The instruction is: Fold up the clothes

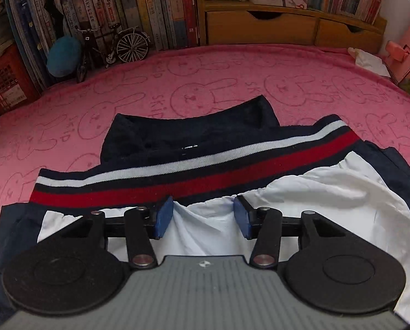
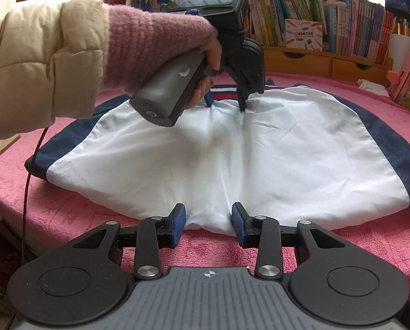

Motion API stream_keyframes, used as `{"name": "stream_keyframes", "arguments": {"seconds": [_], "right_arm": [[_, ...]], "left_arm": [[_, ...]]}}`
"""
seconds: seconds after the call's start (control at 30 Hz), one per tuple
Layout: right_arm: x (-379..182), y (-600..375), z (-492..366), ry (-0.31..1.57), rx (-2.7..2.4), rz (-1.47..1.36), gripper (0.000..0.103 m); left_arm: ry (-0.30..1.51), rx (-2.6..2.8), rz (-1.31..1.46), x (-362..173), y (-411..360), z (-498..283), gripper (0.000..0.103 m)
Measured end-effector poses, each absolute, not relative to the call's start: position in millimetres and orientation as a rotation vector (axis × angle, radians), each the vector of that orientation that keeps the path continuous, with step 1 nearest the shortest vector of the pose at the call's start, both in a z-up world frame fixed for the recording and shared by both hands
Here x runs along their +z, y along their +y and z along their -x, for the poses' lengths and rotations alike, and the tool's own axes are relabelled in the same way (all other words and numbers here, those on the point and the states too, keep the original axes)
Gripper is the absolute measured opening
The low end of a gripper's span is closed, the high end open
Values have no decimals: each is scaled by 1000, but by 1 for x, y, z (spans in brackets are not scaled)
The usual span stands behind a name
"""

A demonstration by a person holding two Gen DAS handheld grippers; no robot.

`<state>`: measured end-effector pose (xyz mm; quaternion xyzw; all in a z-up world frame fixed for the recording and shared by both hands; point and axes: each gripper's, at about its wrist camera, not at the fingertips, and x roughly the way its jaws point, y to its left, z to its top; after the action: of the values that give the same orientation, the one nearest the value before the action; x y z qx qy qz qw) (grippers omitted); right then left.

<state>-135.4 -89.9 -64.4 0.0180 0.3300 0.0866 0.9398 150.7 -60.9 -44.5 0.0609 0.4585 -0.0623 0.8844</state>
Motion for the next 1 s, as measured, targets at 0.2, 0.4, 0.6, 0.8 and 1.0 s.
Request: {"name": "stream_keyframes", "arguments": {"seconds": [0.2, 0.4, 0.6, 0.8, 1.0], "right_arm": [[-65, -92, 137, 671, 177, -35, 38], [-65, -90, 139, 669, 171, -35, 38], [-65, -88, 139, 665, 164, -28, 38], [-65, -86, 139, 663, 161, -22, 38], [-65, -86, 140, 661, 163, -20, 38]], "left_arm": [[925, -247, -43, -6, -41, -89, 43], [973, -365, -65, -1, -37, -7, 43], [1081, -383, -52, -28, -41, 12, 41], [1074, -350, -86, -44, -47, -14, 41], [1004, -273, -138, -47, -58, -73, 42]]}}
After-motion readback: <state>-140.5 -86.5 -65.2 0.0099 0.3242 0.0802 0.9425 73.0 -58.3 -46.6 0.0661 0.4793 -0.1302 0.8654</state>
